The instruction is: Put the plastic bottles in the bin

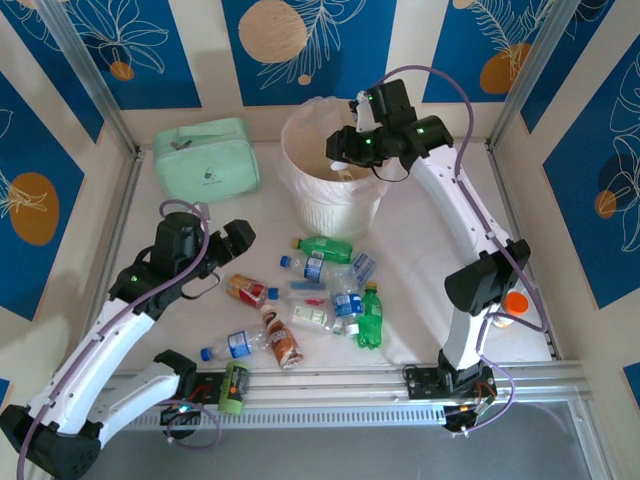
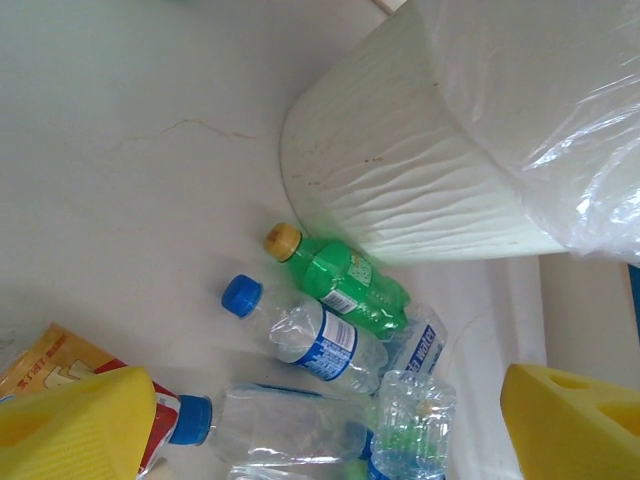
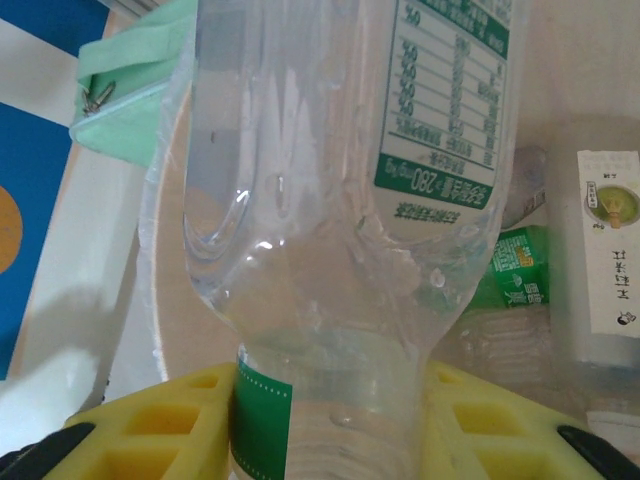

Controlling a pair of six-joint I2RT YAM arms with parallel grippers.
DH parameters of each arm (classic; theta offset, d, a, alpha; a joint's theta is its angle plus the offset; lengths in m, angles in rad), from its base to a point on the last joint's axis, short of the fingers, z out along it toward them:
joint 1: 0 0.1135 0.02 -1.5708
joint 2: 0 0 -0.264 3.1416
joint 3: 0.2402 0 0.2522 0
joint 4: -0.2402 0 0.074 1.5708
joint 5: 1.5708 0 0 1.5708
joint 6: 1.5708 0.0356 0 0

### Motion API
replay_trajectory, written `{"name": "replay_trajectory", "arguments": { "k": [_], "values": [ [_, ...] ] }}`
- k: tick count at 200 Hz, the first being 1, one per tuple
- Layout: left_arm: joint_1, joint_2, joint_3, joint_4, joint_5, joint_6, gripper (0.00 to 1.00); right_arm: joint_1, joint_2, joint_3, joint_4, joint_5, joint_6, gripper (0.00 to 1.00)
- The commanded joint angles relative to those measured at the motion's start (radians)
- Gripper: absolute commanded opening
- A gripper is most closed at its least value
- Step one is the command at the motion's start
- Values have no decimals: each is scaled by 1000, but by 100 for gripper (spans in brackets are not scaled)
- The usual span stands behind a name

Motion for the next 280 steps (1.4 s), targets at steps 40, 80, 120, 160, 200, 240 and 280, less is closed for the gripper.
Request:
{"name": "replay_trajectory", "arguments": {
  "k": [40,80,120,160,200,240,280],
  "values": [
    [32,-15,-16,-78,-32,0,89,39,48,85,-54,56,-42,62],
    [49,-20,-30,-93,-21,-12,89,45,55,161,-90,76,-41,68],
    [61,-23,-64,-112,-23,-46,88,117,-5,212,-132,159,-67,68],
    [83,-20,-120,-139,-17,-117,88,254,-163,61,-92,235,-83,68],
    [98,-44,-202,-127,-2,-196,89,415,-332,-251,-37,336,-31,70],
    [109,-48,-237,-61,40,-215,86,477,-437,-551,-66,453,117,73],
    [108,-46,-203,-14,63,-169,82,479,-472,-751,-88,429,226,77]
  ]
}}
